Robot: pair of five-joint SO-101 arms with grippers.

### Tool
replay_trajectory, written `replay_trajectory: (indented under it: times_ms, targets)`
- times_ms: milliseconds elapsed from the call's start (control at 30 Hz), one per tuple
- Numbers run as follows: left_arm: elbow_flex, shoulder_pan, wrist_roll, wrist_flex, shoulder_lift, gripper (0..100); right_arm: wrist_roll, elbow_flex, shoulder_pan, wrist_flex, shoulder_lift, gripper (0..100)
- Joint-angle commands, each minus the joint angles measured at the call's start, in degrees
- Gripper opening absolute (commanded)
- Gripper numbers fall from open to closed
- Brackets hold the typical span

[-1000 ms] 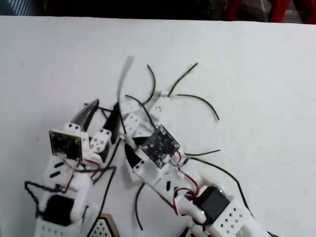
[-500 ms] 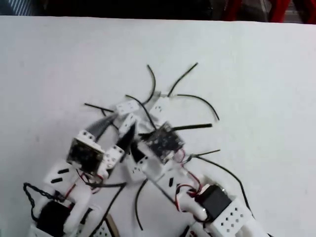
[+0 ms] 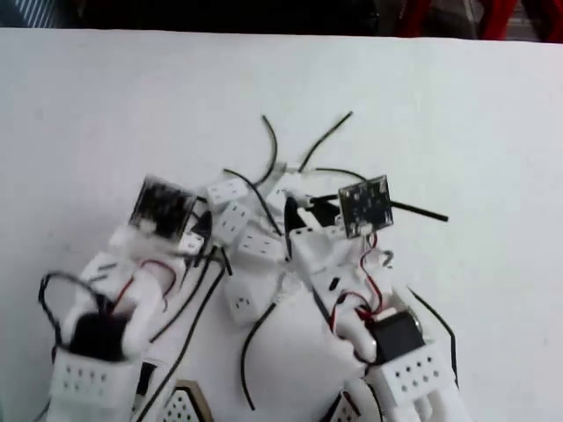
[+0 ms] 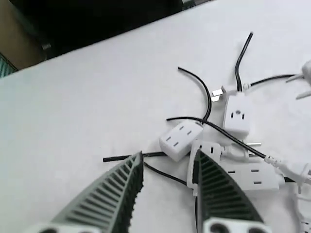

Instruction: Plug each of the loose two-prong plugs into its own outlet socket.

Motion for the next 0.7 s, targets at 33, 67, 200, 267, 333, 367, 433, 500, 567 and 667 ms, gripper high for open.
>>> replay_trajectory:
  times_ms: [33,67,200,267,333,367,433,500,567,667]
  targets:
    - [-9.1,-0.3,-0.1,0.0,21.8,28,-0.6,-0.4,3.4,-7.8,11.6,1.7]
    - [-10.2,-0.3,0.0,-0.1,25.4,31,-0.6,-0.6,4.0,-9.5,14.4,1.7]
    - [-14.7,-0.3,-0.1,-1.7,38.3,32,-0.6,-0.8,4.6,-14.7,22.1,1.7]
    - [-16.9,-0.3,-0.3,-3.6,44.2,32,-0.6,-0.9,4.6,-15.8,23.9,1.7]
    - [-19.0,-0.3,-0.2,-5.5,50.0,32,-0.6,-0.9,4.6,-15.9,24.1,1.7]
    - [-20.1,-0.3,-0.1,-6.2,52.8,32,-0.6,-0.9,4.6,-15.8,24.1,1.7]
    - [-22.8,-0.3,-0.1,-7.4,58.4,29,-0.6,-0.9,4.6,-15.7,24.1,1.7]
    - [-25.9,-0.3,-0.4,-7.9,63.5,27,-0.6,-0.9,4.6,-15.7,24.1,1.7]
    - [-29.0,-0.3,-0.4,-8.0,68.2,24,-0.6,-0.9,4.6,-15.6,24.1,1.7]
    - [-33.0,-0.3,-0.4,-8.0,74.3,24,-0.6,-0.9,4.6,-15.6,24.1,1.7]
